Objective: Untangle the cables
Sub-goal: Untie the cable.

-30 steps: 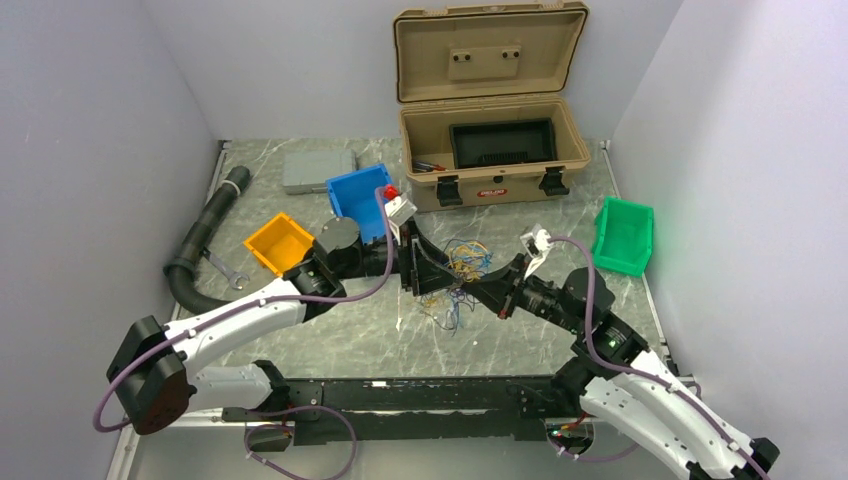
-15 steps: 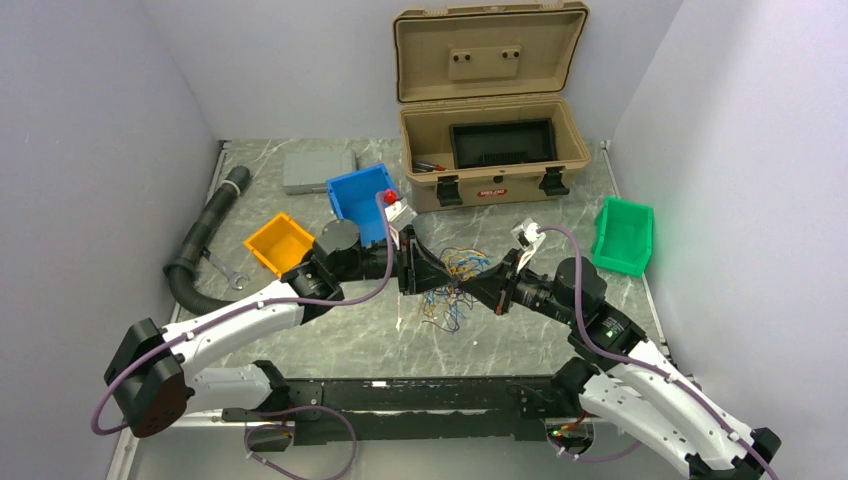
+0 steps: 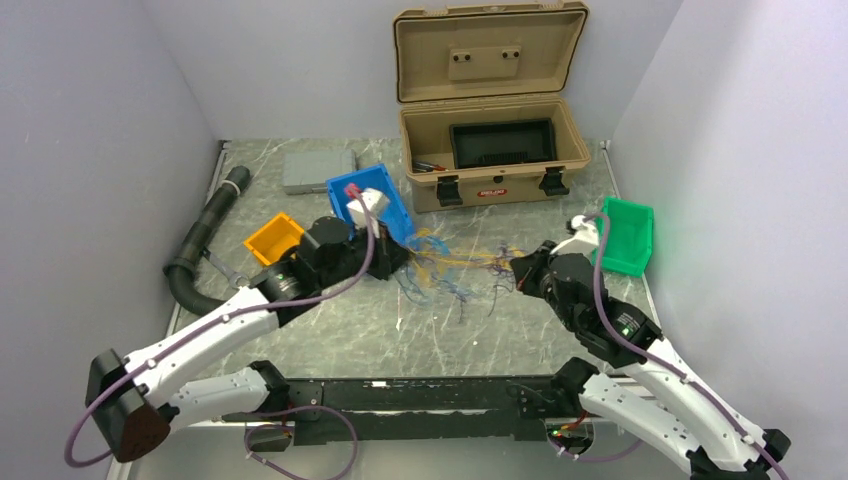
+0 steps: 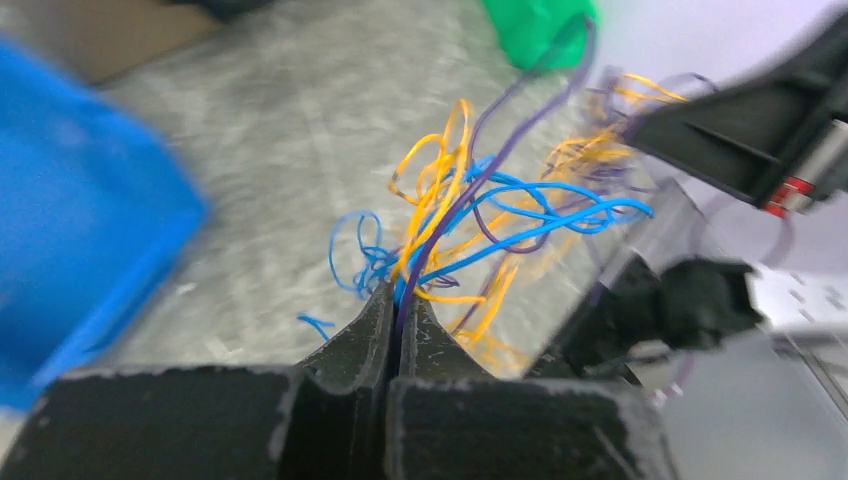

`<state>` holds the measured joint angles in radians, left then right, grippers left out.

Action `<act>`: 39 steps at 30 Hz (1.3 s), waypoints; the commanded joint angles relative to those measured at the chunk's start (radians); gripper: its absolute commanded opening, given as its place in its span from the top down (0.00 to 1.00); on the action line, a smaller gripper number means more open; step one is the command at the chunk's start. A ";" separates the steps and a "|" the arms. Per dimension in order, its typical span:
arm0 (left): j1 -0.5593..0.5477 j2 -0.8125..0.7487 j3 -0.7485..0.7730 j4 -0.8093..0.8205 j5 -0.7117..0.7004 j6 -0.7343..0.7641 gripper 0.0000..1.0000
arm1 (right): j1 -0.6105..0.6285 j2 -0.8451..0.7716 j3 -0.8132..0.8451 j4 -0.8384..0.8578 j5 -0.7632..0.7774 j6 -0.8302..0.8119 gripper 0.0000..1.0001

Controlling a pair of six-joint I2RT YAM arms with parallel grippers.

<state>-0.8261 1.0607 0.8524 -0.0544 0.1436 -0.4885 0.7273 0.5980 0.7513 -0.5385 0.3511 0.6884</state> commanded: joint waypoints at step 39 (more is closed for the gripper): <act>0.053 0.000 0.083 0.111 0.428 0.130 1.00 | -0.017 0.123 -0.154 0.618 -0.941 -0.401 0.16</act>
<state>-0.7658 1.0573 0.8833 -0.0105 0.5297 -0.3676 0.7086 0.7010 0.5995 -0.1226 -0.4114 0.3134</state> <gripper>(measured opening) 0.024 0.849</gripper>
